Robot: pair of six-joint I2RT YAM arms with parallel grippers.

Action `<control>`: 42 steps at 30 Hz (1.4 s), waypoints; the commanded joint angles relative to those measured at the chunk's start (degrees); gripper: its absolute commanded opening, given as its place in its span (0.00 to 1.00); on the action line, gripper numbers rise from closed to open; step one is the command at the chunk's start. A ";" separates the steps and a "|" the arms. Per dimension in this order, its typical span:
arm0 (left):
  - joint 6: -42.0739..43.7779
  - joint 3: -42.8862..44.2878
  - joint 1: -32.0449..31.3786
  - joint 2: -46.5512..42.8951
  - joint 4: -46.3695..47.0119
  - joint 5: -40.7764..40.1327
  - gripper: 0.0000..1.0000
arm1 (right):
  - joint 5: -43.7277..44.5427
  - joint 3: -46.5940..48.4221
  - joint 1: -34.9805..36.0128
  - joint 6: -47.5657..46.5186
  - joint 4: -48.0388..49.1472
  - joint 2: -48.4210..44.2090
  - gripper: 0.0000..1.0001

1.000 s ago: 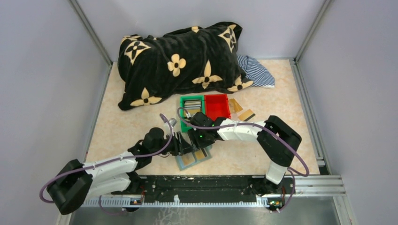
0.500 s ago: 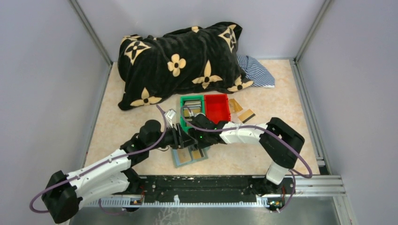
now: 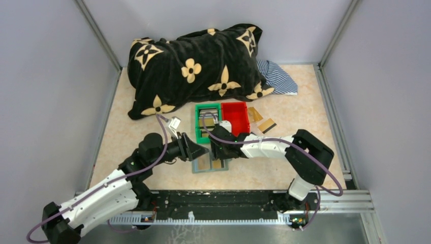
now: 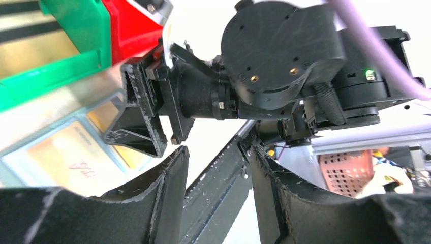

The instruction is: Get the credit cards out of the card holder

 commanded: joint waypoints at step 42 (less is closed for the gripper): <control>1.85 -14.32 0.01 24.42 39.57 12.33 0.60 | 4.80 -3.16 -1.78 3.93 2.92 -5.10 0.00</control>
